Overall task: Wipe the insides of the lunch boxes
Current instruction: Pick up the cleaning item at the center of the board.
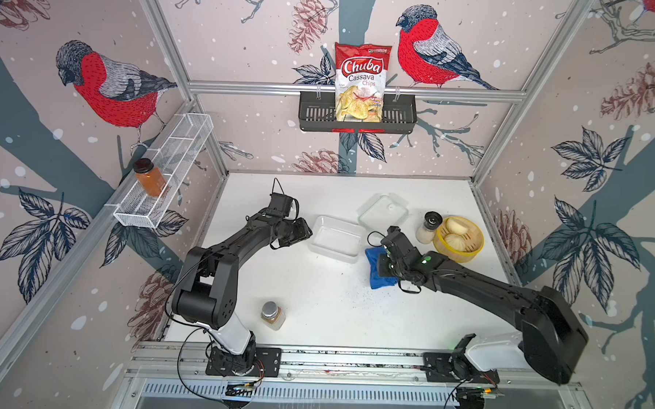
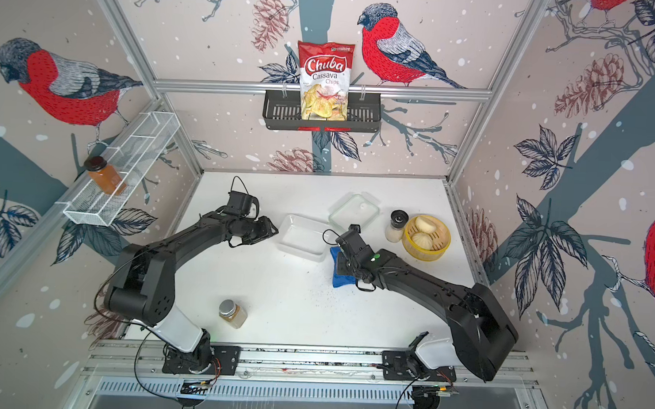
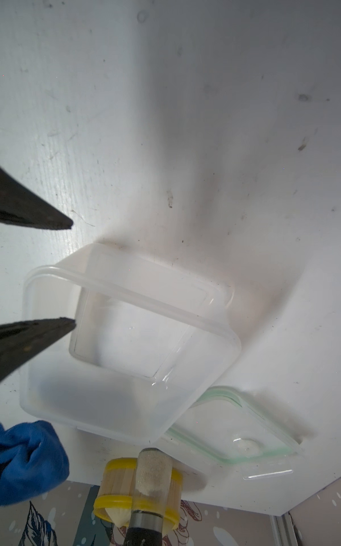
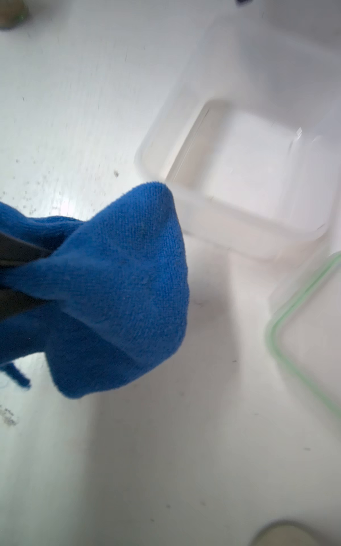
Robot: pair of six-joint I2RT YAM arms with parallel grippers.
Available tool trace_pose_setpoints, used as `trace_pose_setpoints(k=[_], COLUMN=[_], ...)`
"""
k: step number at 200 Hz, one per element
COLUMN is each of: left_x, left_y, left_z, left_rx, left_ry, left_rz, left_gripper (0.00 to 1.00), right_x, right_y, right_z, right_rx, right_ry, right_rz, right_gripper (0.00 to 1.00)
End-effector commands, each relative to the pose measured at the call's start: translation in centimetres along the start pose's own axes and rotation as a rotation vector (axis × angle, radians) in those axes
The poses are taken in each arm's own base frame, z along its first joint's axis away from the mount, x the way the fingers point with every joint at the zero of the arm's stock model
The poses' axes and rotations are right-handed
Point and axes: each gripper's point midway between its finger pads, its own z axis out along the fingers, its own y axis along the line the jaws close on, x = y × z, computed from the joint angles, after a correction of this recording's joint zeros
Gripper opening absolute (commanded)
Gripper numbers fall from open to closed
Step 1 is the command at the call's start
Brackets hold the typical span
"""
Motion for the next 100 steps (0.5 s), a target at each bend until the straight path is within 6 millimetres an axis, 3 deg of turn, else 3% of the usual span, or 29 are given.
trace_pose_setpoints(k=[1,37,72,100], left_x=[-0.4,0.0,0.6,0.9], left_y=[-0.2,-0.3,-0.2,0.0], left_z=[0.0,1.0,1.8,2.5], left_rx=[0.003,0.008,0.002,-0.016], left_ry=[-0.007,0.023,0.047,0.062], left_rz=[0.015,0.009,0.010,0.016], left_gripper=[0.50,0.49,0.48,0.46], right_x=[-2.2,-7.1,-10.0,-10.8], right_y=[1.2,5.1,8.4,10.4], right_z=[-1.5,-0.9,3.0,6.7], right_rx=[-0.006,-0.063,-0.062,-0.067], right_ry=[-0.022,-0.095,-0.105,-0.079], right_rz=[-0.066,-0.124,-0.210,-0.263], right_gripper=[0.00,0.00,0.00,0.00])
